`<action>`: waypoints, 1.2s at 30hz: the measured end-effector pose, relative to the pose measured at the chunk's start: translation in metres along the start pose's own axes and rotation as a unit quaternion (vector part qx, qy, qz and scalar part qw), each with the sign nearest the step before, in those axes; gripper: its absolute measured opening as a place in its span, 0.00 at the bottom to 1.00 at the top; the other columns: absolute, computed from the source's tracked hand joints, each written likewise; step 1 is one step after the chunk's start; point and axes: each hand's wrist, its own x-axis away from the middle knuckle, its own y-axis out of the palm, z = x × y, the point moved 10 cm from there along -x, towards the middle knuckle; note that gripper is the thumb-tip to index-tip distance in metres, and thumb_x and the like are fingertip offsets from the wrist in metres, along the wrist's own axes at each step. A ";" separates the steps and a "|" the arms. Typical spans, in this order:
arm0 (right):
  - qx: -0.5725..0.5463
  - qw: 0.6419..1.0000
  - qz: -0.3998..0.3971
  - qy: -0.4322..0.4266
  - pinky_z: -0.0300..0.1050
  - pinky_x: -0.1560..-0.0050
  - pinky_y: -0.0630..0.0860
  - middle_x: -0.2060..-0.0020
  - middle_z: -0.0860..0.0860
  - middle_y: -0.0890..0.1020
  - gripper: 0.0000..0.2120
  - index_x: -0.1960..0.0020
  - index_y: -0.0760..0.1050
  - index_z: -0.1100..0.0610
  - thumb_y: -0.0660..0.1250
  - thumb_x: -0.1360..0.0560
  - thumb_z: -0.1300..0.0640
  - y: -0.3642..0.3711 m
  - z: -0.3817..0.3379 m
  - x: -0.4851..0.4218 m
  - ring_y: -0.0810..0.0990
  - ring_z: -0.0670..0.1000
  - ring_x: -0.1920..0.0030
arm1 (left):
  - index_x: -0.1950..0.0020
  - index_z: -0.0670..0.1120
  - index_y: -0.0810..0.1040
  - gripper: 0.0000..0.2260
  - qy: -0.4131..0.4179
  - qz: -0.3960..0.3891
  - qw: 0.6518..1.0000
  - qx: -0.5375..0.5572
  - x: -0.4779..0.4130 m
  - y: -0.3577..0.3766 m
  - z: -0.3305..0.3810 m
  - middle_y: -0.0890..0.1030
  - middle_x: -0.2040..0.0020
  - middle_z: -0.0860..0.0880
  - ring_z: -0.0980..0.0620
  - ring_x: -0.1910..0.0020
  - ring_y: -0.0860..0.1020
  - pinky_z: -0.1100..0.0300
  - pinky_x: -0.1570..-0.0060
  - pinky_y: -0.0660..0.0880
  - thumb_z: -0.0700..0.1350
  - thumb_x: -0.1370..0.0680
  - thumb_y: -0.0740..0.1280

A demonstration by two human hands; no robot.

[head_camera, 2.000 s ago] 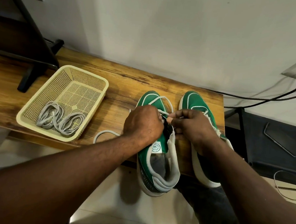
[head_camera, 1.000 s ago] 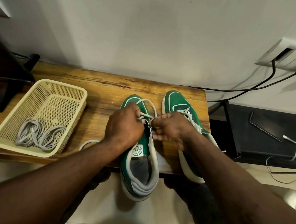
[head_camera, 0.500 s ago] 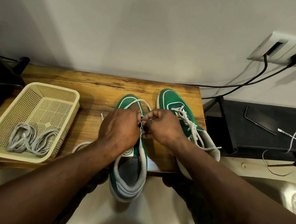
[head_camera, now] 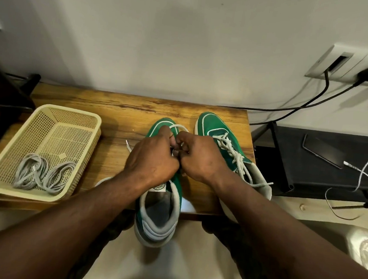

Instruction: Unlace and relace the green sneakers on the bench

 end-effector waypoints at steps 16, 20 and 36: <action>0.035 0.997 0.051 -0.035 0.47 0.55 0.75 0.53 0.45 0.77 0.08 0.51 0.77 0.50 0.68 0.21 0.63 -0.011 0.000 0.004 0.76 0.48 0.53 | 0.42 0.47 0.85 0.16 -0.004 0.088 0.981 -0.173 0.028 0.006 0.000 0.77 0.45 0.46 0.47 0.45 0.76 0.49 0.46 0.79 0.58 0.18 0.68; -0.002 1.000 -0.002 -0.007 0.47 0.55 0.74 0.56 0.48 0.82 0.05 0.52 0.78 0.52 0.66 0.20 0.61 -0.008 0.010 0.002 0.78 0.51 0.55 | 0.41 0.49 0.85 0.14 0.003 0.090 0.983 -0.159 0.026 0.009 0.001 0.76 0.46 0.46 0.46 0.44 0.76 0.48 0.46 0.77 0.56 0.19 0.69; 0.201 0.977 -0.036 -0.054 0.45 0.65 0.67 0.67 0.50 0.75 0.15 0.64 0.69 0.51 0.59 0.19 0.47 0.004 -0.009 -0.008 0.74 0.50 0.66 | 0.45 0.51 0.84 0.06 -0.033 0.072 0.991 -0.109 0.018 0.013 -0.010 0.69 0.52 0.51 0.47 0.45 0.74 0.45 0.43 0.75 0.48 0.20 0.70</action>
